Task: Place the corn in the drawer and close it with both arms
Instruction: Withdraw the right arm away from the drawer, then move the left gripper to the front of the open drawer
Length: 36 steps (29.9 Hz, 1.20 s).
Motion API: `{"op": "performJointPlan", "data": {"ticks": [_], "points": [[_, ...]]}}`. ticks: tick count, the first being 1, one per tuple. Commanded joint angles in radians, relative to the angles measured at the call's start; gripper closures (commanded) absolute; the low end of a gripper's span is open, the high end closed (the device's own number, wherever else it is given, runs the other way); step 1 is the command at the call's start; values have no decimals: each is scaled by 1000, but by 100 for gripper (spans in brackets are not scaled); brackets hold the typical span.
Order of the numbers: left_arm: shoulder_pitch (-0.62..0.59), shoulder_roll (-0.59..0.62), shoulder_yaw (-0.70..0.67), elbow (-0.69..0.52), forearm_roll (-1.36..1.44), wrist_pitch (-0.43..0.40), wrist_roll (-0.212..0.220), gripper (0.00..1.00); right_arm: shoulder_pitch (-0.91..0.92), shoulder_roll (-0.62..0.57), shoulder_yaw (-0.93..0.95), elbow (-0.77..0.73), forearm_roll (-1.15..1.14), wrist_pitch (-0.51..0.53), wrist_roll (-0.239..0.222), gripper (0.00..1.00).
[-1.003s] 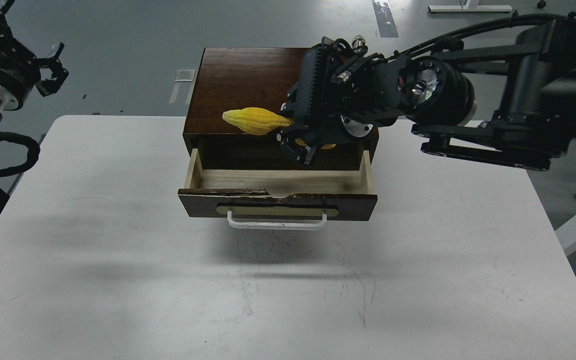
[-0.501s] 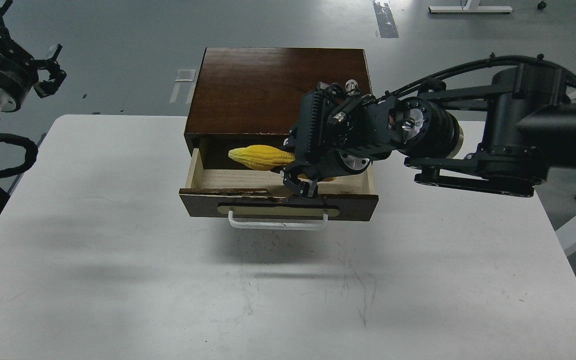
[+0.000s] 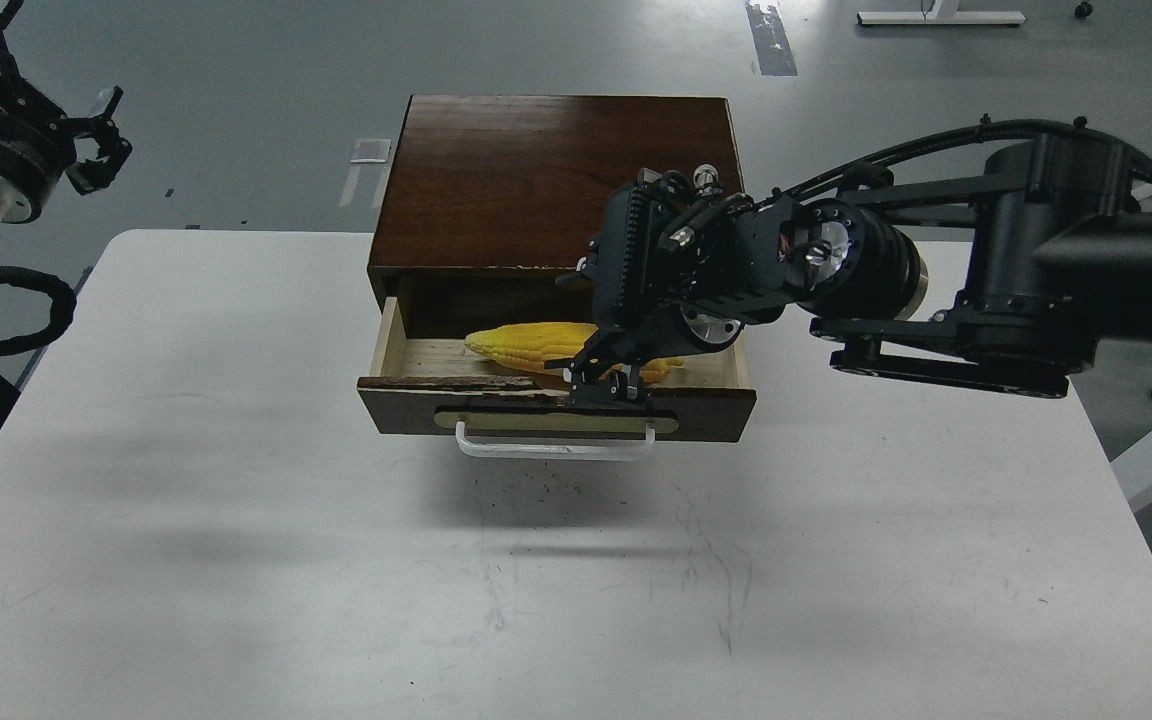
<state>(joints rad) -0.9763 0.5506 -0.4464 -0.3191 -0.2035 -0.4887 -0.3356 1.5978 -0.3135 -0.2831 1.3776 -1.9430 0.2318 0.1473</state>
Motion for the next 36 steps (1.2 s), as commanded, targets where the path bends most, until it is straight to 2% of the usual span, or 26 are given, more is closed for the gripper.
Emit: {"op": "performJointPlan", "data": {"ticks": [1, 6, 8, 11, 15, 17, 18, 20, 24, 27, 30, 35, 36], "points": [[-2, 3, -1, 0, -1, 0, 4, 2, 5, -4, 16, -9, 3, -2, 1, 24], [-24, 34, -6, -6, 1, 0, 10, 3, 10, -41, 142, -25, 59, -2, 1, 18], [-56, 35, 5, -6, 15, 0, 20, 3, 8, -70, 229, -58, 157, -2, 1, 9], [-65, 26, 14, -6, 88, 0, 35, 4, 10, -84, 286, -113, 288, -2, 1, 4], [-77, 17, 8, -9, 110, 0, 32, 3, 7, -128, 344, -205, 492, -3, 1, 1], [-100, 14, 9, -12, 111, 0, 35, 3, -1, -169, 378, -264, 675, -3, 0, 0], [-101, 14, 9, -12, 111, 0, 35, 3, -1, -170, 378, -264, 676, -3, 0, 0], [-104, 23, 9, -47, 111, 0, 30, 2, -1, -209, 380, -316, 852, -3, -2, 0], [-105, 32, 11, -104, 119, 0, 36, 2, -1, -304, 383, -331, 1056, -6, -3, 0], [-108, 61, 14, -223, 134, 0, 41, 2, -16, -387, 384, -395, 1228, -6, -2, 0], [-127, 71, 12, -342, 212, 0, 32, 3, -68, -407, 393, -474, 1390, -3, 0, 0], [-146, 71, -3, -538, 459, 0, 23, 4, -179, -453, 433, -560, 1720, -3, 0, 0], [-151, 72, -3, -596, 523, 0, 23, 8, -215, -458, 449, -575, 1787, -3, 0, 0]]}}
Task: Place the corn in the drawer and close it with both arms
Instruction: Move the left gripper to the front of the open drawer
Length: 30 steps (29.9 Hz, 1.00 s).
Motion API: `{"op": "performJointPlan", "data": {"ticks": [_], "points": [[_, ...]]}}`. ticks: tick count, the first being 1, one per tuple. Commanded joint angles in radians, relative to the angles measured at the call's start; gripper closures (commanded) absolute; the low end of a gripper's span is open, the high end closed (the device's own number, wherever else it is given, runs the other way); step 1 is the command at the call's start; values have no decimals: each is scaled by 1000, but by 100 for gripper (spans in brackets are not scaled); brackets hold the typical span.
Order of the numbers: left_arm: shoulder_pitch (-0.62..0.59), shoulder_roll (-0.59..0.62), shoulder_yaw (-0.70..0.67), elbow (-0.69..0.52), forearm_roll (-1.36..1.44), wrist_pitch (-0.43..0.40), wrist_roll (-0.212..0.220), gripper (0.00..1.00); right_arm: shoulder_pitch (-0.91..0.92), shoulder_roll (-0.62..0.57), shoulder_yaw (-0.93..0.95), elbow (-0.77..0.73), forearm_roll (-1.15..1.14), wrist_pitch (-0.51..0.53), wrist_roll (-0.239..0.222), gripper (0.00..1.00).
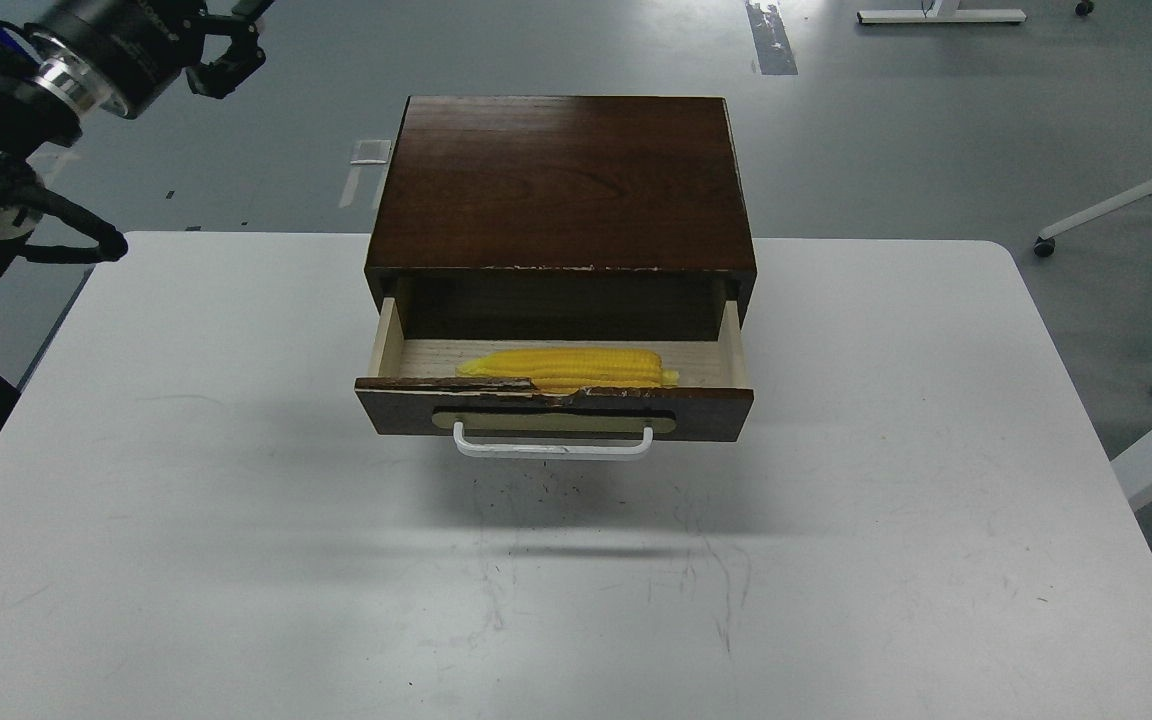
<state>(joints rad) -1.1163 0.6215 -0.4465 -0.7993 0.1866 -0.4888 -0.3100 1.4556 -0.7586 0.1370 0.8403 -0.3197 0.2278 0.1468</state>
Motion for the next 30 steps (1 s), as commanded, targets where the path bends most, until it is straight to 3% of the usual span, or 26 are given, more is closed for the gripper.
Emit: {"op": "performJointPlan", "data": {"ticks": [1, 8, 11, 12, 14, 16, 18, 30], "points": [[-11, 3, -3, -147, 170, 0, -3, 9, -92, -14, 38, -46, 198, 2, 0, 0], [6, 21, -1, -474, 687, 0, -20, 27, -250, -11, 148, -168, 516, 61, 0, 0], [32, 35, 11, -593, 893, 0, -119, 39, -316, 1, 173, -214, 594, 77, 2, 0], [33, 40, 14, -639, 959, 0, -138, 50, -342, 1, 182, -218, 608, 81, 2, 0], [36, 44, 15, -687, 1022, 0, -139, 59, -369, 1, 191, -218, 613, 82, 2, 0], [44, 43, 17, -762, 1115, 0, -138, 75, -403, 1, 210, -218, 613, 85, 4, 0], [52, 44, 44, -849, 1270, 0, -136, 98, -440, 1, 234, -228, 613, 94, 4, 0], [50, 32, 219, -870, 1646, 0, -141, 100, -535, 45, 320, -260, 681, 134, 10, 0]]}}
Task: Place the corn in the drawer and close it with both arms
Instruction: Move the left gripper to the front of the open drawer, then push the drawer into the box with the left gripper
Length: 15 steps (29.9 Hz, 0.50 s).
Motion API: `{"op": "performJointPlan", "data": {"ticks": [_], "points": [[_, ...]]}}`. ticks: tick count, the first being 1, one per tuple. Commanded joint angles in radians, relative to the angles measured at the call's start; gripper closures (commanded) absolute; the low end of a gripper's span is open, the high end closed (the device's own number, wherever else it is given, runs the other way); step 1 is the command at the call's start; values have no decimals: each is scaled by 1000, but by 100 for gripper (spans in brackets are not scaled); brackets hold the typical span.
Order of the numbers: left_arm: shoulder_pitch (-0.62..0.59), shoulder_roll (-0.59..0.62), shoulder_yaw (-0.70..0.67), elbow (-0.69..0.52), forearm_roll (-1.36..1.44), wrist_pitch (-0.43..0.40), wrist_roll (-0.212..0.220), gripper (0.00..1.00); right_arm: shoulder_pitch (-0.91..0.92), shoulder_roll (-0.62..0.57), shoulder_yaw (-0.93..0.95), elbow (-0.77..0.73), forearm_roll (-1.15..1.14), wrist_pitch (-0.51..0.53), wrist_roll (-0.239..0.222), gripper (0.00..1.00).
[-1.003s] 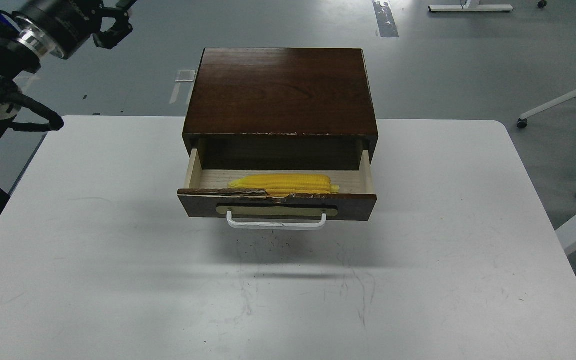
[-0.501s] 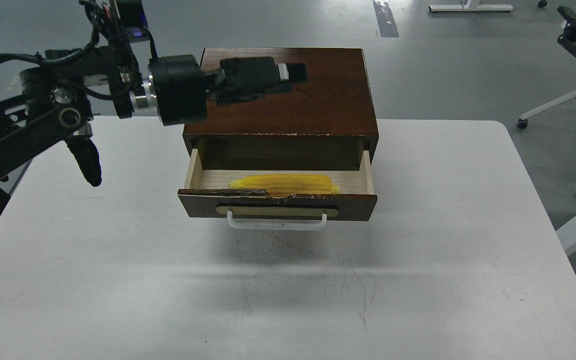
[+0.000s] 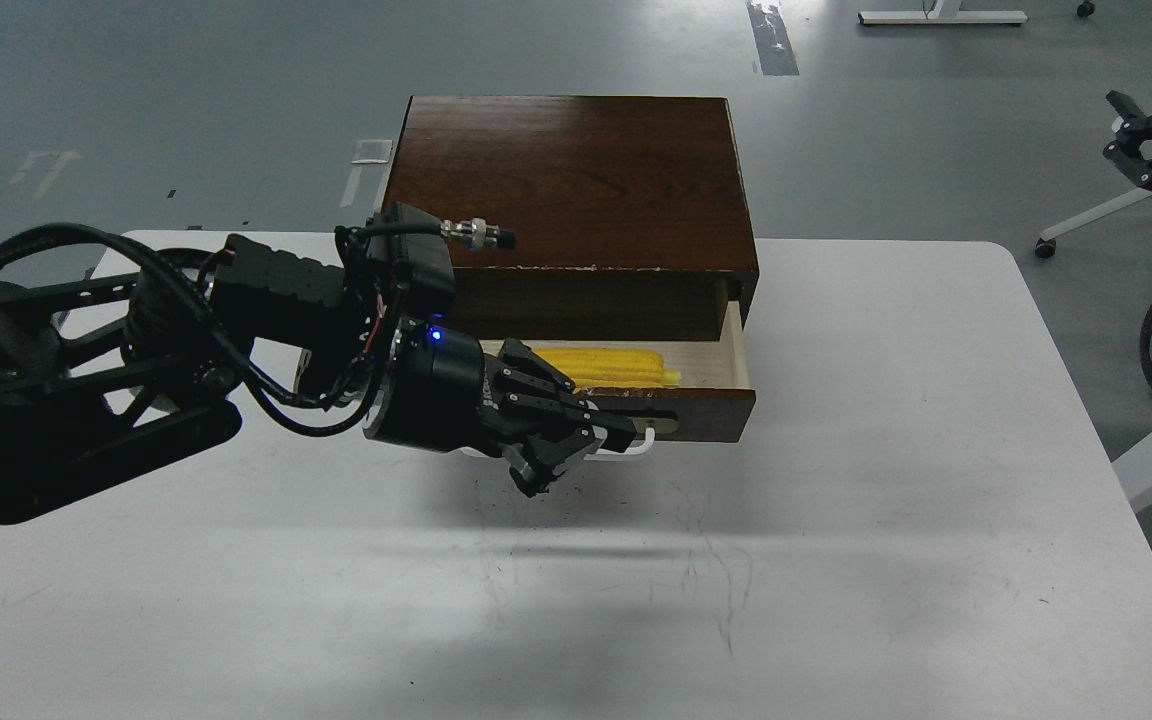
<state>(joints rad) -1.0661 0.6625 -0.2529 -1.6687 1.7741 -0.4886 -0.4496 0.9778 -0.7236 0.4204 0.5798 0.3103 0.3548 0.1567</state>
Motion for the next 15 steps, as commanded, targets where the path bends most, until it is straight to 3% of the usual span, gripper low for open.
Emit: {"op": "performJointPlan", "data": {"ticks": [1, 15], "points": [[0, -11, 30, 0, 74, 0, -1, 100, -70, 18, 47, 0, 62, 13, 0, 0], [2, -26, 116, 12, 408, 0, 3, 100, -142, 130, 77, -107, 73, 44, 0, 0]]}}
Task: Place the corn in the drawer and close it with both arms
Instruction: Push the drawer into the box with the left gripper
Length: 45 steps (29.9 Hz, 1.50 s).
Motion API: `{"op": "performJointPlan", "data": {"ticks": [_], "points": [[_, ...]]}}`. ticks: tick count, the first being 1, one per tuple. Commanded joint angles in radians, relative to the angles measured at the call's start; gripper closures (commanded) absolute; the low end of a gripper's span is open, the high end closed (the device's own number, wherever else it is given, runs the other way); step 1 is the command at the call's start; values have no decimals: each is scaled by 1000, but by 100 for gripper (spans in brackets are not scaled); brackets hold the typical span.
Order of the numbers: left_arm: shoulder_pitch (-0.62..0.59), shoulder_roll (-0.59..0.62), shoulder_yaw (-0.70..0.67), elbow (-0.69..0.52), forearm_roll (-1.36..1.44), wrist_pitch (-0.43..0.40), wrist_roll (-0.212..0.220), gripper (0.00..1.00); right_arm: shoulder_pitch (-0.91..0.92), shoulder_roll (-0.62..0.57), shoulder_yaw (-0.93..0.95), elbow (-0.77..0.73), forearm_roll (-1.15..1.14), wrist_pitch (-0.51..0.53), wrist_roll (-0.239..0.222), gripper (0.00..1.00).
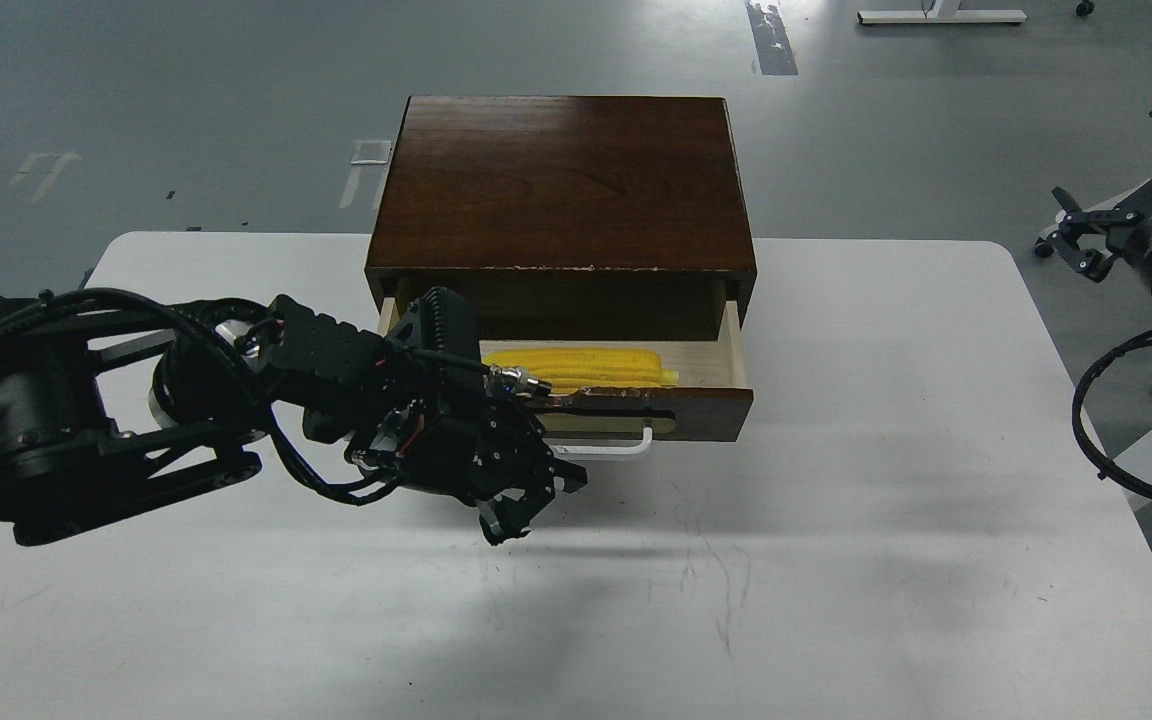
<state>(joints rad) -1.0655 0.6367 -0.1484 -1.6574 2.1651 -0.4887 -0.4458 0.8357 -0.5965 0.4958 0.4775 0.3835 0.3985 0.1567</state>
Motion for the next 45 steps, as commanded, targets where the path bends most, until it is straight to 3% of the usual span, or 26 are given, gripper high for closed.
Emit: {"op": "performJointPlan", "data": {"ticks": [1, 34, 45], "points": [[-1, 0, 16, 2, 17, 0, -1, 100, 0, 3, 3, -5, 0, 0, 0, 0], [-30, 4, 0, 139, 17, 0, 6, 100, -1, 3, 7, -26, 0, 0, 0, 0], [-60, -35, -2, 283, 17, 0, 7, 100, -1, 3, 9, -26, 0, 0, 0, 0]]}}
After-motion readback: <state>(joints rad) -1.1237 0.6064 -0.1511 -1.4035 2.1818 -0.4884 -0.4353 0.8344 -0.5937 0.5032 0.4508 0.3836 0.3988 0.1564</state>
